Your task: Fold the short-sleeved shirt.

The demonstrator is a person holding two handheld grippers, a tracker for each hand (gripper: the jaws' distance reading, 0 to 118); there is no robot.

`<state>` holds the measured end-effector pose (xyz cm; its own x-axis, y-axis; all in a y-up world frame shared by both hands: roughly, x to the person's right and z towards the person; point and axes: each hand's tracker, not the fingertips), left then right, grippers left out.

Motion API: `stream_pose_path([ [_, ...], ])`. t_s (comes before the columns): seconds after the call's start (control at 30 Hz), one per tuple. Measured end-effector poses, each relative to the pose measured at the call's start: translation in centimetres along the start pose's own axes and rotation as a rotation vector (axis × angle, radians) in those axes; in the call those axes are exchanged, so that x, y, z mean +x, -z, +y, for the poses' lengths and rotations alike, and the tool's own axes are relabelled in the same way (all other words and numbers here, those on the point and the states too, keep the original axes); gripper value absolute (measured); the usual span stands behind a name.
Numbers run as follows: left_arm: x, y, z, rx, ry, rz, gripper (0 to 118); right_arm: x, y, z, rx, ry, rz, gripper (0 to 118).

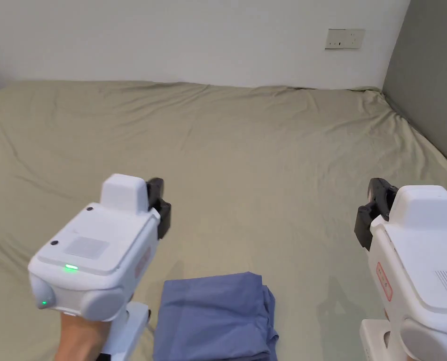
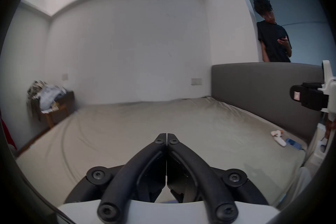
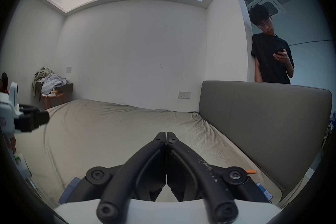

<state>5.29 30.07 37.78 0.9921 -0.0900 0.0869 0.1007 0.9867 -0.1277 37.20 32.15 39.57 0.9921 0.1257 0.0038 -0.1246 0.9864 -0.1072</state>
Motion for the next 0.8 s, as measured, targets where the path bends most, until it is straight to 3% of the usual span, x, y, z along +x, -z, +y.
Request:
stream_pose_path([
  [0.27,-5.5,-0.8,0.1,0.031,-0.03,0.144,0,-1.4,-0.4,0.6,0.024,-0.009,0.02,2],
  [0.8,-6.6,-0.7,-0.7,0.012,-0.076,0.155,0,-2.6,0.7,-0.2,-0.003,-0.019,0.052,2],
])
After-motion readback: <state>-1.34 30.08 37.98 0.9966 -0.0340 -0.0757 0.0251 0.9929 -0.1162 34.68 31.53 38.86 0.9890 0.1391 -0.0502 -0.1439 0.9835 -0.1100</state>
